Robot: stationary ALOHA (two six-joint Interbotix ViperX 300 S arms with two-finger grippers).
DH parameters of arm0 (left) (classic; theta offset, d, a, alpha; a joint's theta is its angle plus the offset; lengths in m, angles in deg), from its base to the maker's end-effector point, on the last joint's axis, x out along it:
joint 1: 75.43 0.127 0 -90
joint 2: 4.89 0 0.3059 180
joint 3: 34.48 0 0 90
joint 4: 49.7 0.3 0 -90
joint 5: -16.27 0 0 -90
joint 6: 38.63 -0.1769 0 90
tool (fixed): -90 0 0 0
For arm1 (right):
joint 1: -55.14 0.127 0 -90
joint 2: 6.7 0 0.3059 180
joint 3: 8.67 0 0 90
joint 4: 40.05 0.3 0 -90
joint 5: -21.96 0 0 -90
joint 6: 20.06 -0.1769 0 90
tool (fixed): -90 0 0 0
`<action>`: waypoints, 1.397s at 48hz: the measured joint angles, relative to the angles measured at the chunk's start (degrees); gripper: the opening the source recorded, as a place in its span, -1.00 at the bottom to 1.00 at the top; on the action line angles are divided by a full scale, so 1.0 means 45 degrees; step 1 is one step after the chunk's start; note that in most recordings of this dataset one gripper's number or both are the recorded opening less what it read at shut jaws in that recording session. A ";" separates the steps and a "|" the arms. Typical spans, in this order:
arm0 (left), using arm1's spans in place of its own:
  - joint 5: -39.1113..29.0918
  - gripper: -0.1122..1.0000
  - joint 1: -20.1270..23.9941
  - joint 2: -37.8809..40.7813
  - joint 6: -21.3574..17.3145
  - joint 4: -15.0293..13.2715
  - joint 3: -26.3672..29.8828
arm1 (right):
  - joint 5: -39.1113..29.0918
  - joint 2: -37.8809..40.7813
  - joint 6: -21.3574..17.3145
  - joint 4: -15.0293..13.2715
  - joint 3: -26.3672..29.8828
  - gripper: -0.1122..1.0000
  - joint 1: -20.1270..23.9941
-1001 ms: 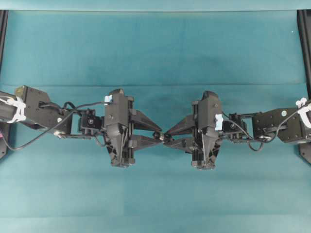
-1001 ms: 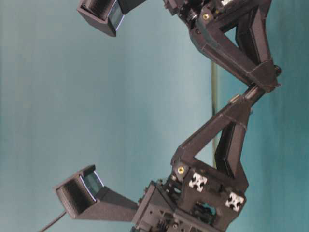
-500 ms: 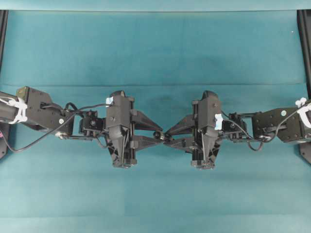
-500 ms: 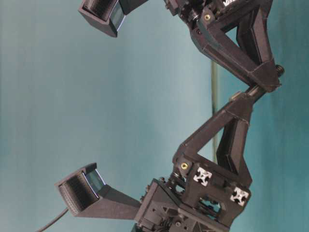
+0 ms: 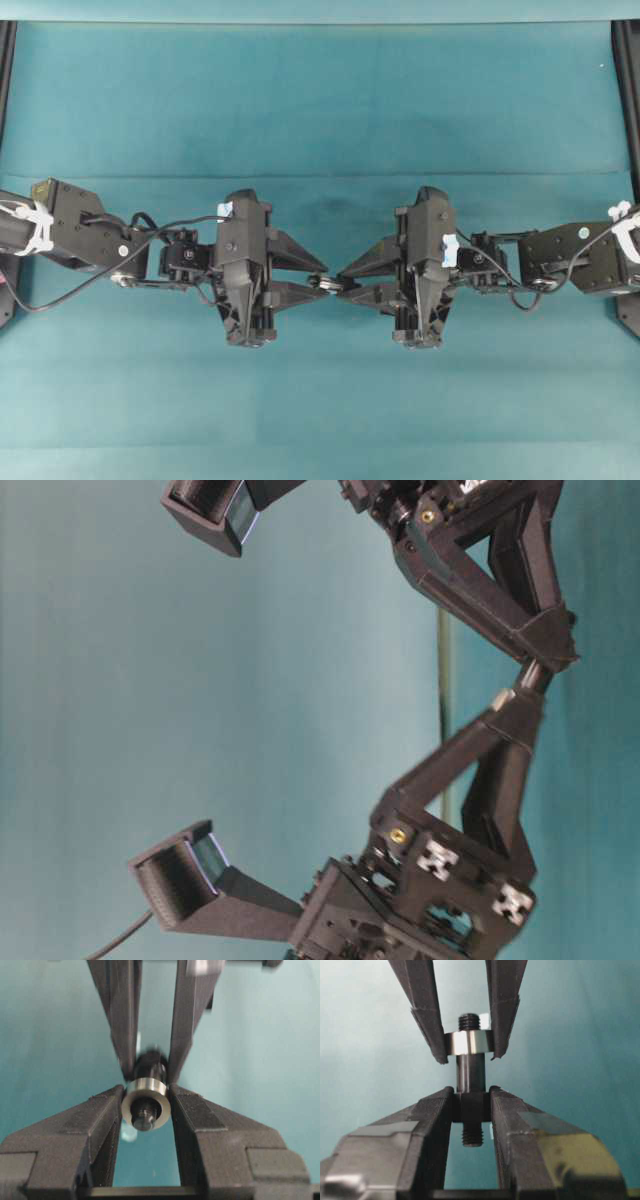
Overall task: Insert the washer onto the shaft with both hands.
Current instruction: 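Push the washer with the left gripper onto the shaft's upper thread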
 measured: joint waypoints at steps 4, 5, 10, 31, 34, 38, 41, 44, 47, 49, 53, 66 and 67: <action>-0.0137 -0.15 -0.0020 -0.0059 0.0000 0.0000 -0.0078 | 0.0020 0.0000 0.0000 -0.0020 0.0000 -0.79 -0.0020; -0.0156 -0.15 -0.0020 -0.0078 0.0000 0.0000 -0.0078 | 0.0020 0.0000 0.0000 -0.0020 0.0000 -0.79 -0.0020; -0.0176 -0.15 -0.0020 -0.0117 -0.0039 -0.0020 -0.0078 | 0.0020 0.0000 0.0000 -0.0020 0.0000 -0.79 0.0000; -0.0195 -0.15 0.0020 0.0020 -0.0215 -0.0020 0.0527 | 0.0000 0.0059 0.0000 0.0000 0.0000 -0.79 0.0000; -0.0195 -0.15 0.0020 0.0039 -0.0215 -0.0020 0.0664 | 0.0000 0.0078 0.0000 -0.0020 0.0000 -0.79 0.0000; -0.0195 -0.15 0.0020 0.0059 -0.0234 -0.0020 0.0762 | 0.0000 0.0078 0.0000 -0.0020 0.0000 -0.79 0.0000; -0.0195 -0.15 0.0020 0.0078 -0.0215 0.0000 0.0781 | 0.0000 0.0078 0.0000 -0.0020 0.0000 -0.79 0.0000; -0.0176 -0.15 0.0020 0.0078 -0.0215 0.0000 0.0801 | 0.0039 0.0078 0.0000 -0.0020 0.0020 -0.79 0.0000; -0.0215 -0.15 0.0020 0.0078 -0.0215 0.0000 0.0801 | 0.0156 0.0078 0.0000 0.0000 0.0000 -0.79 -0.0020; -0.0273 -0.15 0.0000 0.0059 -0.0215 -0.0020 0.0801 | 0.0293 0.0098 0.0000 0.0020 0.0000 -0.79 -0.0020; -0.0449 -0.15 -0.0039 0.0059 -0.0215 0.0000 0.0820 | 0.0547 0.0117 0.0000 0.0137 0.0000 -0.79 -0.0039; -0.0703 -0.15 -0.0059 -0.0059 -0.0234 0.0000 0.0801 | 0.0937 0.0117 0.0000 0.0312 0.0000 -0.79 -0.0020; -0.0703 -0.15 -0.0039 -0.0059 -0.0234 -0.0020 0.0781 | 0.0937 0.0117 0.0000 0.0312 0.0000 -0.79 -0.0020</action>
